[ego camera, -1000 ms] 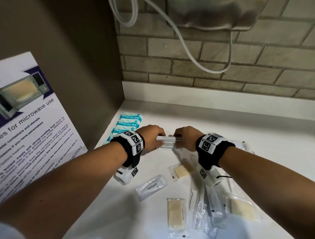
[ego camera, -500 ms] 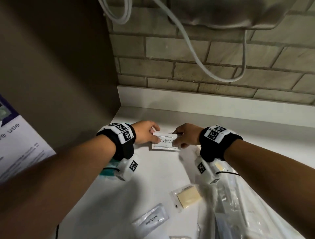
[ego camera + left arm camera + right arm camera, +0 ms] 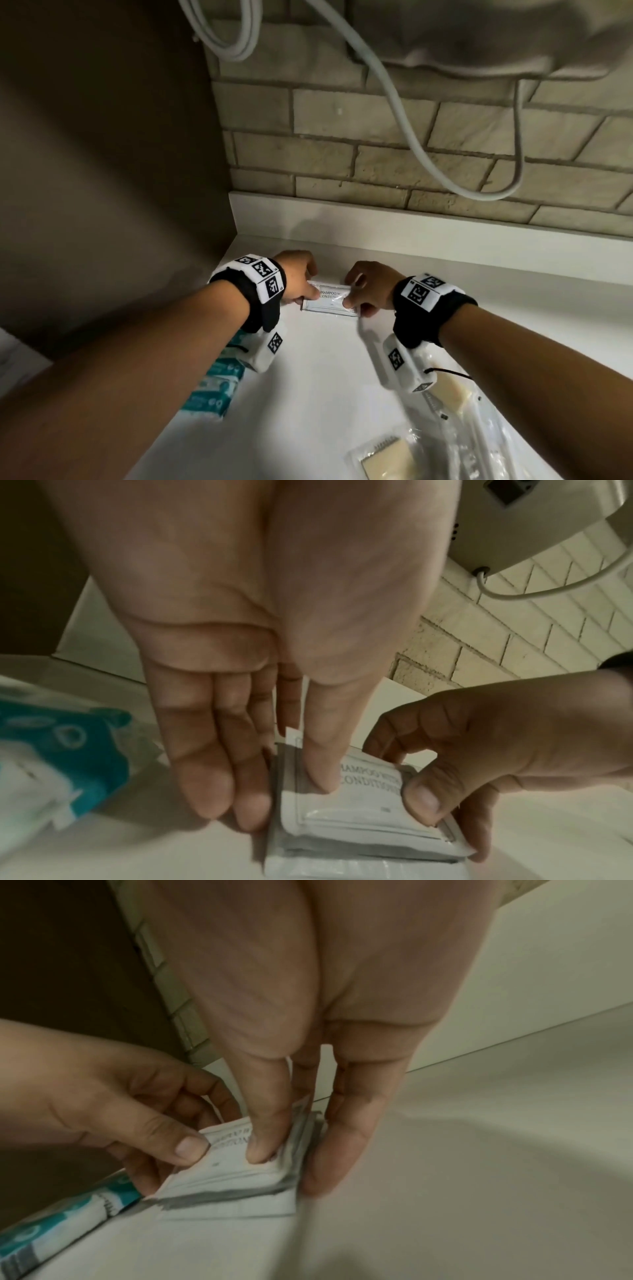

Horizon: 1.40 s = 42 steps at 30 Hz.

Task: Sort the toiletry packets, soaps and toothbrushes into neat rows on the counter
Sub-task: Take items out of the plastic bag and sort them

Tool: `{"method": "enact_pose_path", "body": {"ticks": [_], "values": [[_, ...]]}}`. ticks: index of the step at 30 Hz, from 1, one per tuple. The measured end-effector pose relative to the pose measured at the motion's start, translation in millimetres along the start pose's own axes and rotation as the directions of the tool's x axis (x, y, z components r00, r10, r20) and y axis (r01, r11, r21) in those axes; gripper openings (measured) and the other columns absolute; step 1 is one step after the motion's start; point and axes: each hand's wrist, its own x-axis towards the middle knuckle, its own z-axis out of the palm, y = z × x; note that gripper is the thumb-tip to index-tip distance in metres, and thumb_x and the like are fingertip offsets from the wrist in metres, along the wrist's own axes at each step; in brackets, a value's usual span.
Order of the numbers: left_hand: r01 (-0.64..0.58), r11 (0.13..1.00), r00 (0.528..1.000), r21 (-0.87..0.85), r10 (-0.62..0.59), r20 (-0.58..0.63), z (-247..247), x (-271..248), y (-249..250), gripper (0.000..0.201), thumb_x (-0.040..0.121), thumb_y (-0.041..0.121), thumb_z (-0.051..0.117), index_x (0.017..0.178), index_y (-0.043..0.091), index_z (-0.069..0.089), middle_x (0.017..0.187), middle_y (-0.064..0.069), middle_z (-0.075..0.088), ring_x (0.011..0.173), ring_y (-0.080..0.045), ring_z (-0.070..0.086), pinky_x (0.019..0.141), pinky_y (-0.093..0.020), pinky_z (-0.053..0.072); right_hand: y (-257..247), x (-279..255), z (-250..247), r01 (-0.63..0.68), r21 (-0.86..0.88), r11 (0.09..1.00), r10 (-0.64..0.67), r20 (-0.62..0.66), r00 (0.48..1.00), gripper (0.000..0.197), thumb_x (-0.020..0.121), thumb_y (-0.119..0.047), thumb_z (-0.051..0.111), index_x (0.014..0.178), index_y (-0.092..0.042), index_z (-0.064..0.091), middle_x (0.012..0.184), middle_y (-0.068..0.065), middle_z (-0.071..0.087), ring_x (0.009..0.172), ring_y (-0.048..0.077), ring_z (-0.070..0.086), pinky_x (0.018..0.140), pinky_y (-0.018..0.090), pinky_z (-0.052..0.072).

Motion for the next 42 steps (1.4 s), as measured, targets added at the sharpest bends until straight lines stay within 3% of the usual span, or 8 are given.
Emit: {"method": "enact_pose_path", "body": {"ticks": [4, 12, 22, 28, 32, 36, 39, 42], "values": [[0.019, 0.999, 1.000, -0.037, -0.020, -0.018, 2.8, 1.8, -0.6, 0.030, 0.080, 0.022, 0.075, 0.097, 0.014, 0.052, 0.094, -0.013, 0.070, 0.074, -0.030, 0.073, 0.060, -0.040, 0.059, 2.6, 0.1, 2.2, -0.016, -0.011, 1.000, 0.016, -0.058, 0.998, 0.030, 0.075, -0.010, 0.078, 0.085, -0.017, 0.050, 0.074, 0.010, 0.066, 0.063, 0.031, 0.068, 0.071, 0.047, 0.061], [-0.027, 0.999, 0.999, 0.024, 0.028, -0.035, 3.7, -0.2, -0.9, 0.026, 0.086, 0.026, 0.070, 0.103, 0.014, 0.054, 0.096, -0.010, 0.071, 0.078, -0.025, 0.072, 0.053, -0.025, 0.050, 4.8, -5.7, 5.0, 0.022, -0.097, 0.995, -0.028, -0.057, 0.998, 0.025, 0.081, -0.018, 0.073, 0.096, -0.014, 0.053, 0.088, 0.015, 0.073, 0.062, 0.025, 0.070, 0.065, 0.039, 0.062], [-0.055, 0.993, 0.993, 0.106, 0.065, -0.097, -5.2, -32.1, 3.6, 0.059, 0.083, 0.046, 0.069, 0.128, 0.014, 0.049, 0.119, -0.004, 0.061, 0.107, -0.023, 0.059, 0.090, -0.032, 0.048, 5.6, -37.3, -6.5, 0.048, -0.276, 0.960, -0.080, -0.106, 0.991, 0.033, 0.090, -0.036, 0.059, 0.116, -0.015, 0.056, 0.108, 0.009, 0.068, 0.083, 0.030, 0.071, 0.083, 0.041, 0.056], [-0.151, 0.988, 0.988, -0.038, 0.151, -0.015, 5.2, -120.8, 25.3, 0.046, 0.080, 0.039, 0.075, 0.116, 0.017, 0.058, 0.106, 0.001, 0.064, 0.084, -0.018, 0.062, 0.083, -0.033, 0.052, -0.5, -122.0, 6.3, 0.186, -0.548, 0.815, -0.140, 0.124, 0.982, 0.034, 0.081, -0.033, 0.071, 0.111, -0.019, 0.062, 0.114, 0.000, 0.066, 0.103, 0.021, 0.060, 0.090, 0.031, 0.048], [-0.146, 0.986, 0.981, 0.085, 0.134, 0.138, 40.2, -185.7, 30.7, 0.044, 0.068, 0.052, 0.079, 0.095, 0.026, 0.057, 0.087, 0.009, 0.063, 0.077, -0.014, 0.060, 0.069, -0.026, 0.050, 8.8, -170.3, 38.1, 0.309, -0.657, 0.688, -0.076, 0.358, 0.931, 0.044, 0.076, -0.031, 0.075, 0.114, -0.018, 0.058, 0.113, -0.003, 0.063, 0.104, 0.019, 0.059, 0.095, 0.034, 0.048], [-0.137, 0.945, 0.970, 0.298, 0.066, 0.235, 82.2, -224.3, 21.7, 0.060, 0.058, 0.062, 0.080, 0.096, 0.024, 0.054, 0.098, 0.006, 0.059, 0.081, -0.015, 0.056, 0.065, -0.026, 0.046, 16.2, -189.2, 66.2, 0.349, -0.759, 0.550, -0.151, 0.321, 0.935, 0.017, 0.084, -0.017, 0.059, 0.100, -0.012, 0.053, 0.107, 0.007, 0.060, 0.105, 0.026, 0.060, 0.081, 0.029, 0.041], [-0.133, 0.936, 0.979, 0.324, 0.074, 0.187, 98.7, -229.2, 16.0, 0.055, 0.065, 0.050, 0.081, 0.104, 0.021, 0.056, 0.107, 0.001, 0.058, 0.088, -0.017, 0.054, 0.076, -0.027, 0.047, 15.0, -193.9, 64.3, 0.328, -0.764, 0.555, -0.119, 0.317, 0.941, 0.028, 0.082, -0.020, 0.065, 0.106, -0.012, 0.056, 0.111, 0.006, 0.063, 0.104, 0.025, 0.060, 0.075, 0.027, 0.039], [-0.125, 0.944, 0.988, 0.304, 0.090, 0.127, 101.4, -230.5, 16.7, 0.044, 0.073, 0.040, 0.077, 0.107, 0.019, 0.060, 0.110, 0.001, 0.058, 0.085, -0.014, 0.049, 0.072, -0.022, 0.040, 18.3, -199.7, 61.8, 0.341, -0.775, 0.532, -0.181, 0.290, 0.940, 0.034, 0.077, -0.032, 0.070, 0.106, -0.016, 0.061, 0.106, 0.002, 0.064, 0.102, 0.023, 0.061, 0.082, 0.031, 0.049]]}}
